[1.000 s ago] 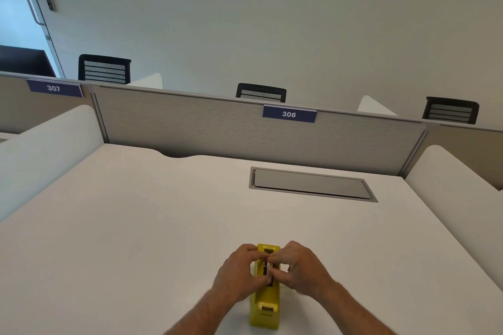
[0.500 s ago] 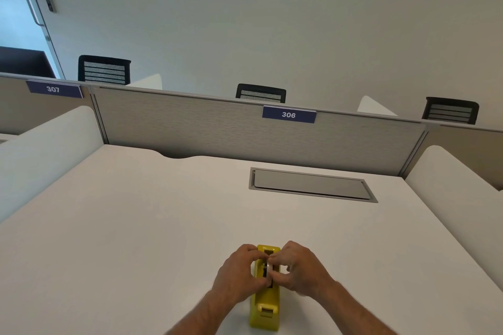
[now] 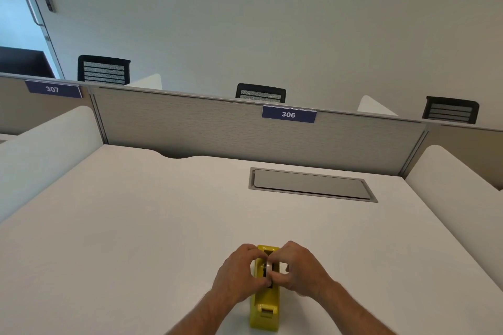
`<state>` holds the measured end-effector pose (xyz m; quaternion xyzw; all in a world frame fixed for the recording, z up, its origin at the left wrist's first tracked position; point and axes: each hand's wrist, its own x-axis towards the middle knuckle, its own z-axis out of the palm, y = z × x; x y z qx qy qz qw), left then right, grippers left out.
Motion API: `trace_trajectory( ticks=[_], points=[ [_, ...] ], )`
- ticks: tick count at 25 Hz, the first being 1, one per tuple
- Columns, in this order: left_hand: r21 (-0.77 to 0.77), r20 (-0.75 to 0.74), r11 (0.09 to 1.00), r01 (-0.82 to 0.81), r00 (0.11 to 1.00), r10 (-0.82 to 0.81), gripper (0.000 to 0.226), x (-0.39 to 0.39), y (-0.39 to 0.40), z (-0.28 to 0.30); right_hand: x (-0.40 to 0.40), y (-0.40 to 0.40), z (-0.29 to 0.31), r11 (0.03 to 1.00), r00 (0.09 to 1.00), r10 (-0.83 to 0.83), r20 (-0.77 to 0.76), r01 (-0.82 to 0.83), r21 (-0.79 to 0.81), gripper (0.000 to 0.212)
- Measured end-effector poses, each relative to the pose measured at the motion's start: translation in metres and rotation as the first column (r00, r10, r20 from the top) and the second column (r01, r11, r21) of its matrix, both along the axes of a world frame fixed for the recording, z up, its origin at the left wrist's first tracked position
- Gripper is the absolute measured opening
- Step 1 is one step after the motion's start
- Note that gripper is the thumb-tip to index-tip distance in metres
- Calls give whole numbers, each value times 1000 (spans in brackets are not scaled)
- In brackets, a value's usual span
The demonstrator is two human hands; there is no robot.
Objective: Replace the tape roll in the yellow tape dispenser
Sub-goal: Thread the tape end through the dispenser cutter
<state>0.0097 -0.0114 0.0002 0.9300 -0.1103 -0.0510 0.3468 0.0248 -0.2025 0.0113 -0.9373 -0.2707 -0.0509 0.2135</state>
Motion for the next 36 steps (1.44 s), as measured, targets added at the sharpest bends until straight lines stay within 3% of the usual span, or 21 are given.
trace_trajectory(
  ticks=[6,11,28,33,36],
  points=[
    [0,4,1000,6,1000,-6,53,0,0,1,1,0,1,999,1000,0,-14,1,40,19],
    [9,10,1000,7,1000,-7,53,1,-1,0,2,-2,-1,999,1000,16,-16,-15,34,26],
    [31,26,1000,7,1000,-7,56,3,-1,-6,5,-2,-1,999,999,-3,-37,4,32,19],
    [36,37,999,9,999,-11,55,4,-2,-5,4,-4,0,1000,997,29,-66,-28,10,29],
    [43,28,999,5,1000,-6,57,3,-3,-4,6,-4,-1,1000,998,10,-54,-8,28,23]
  ],
)
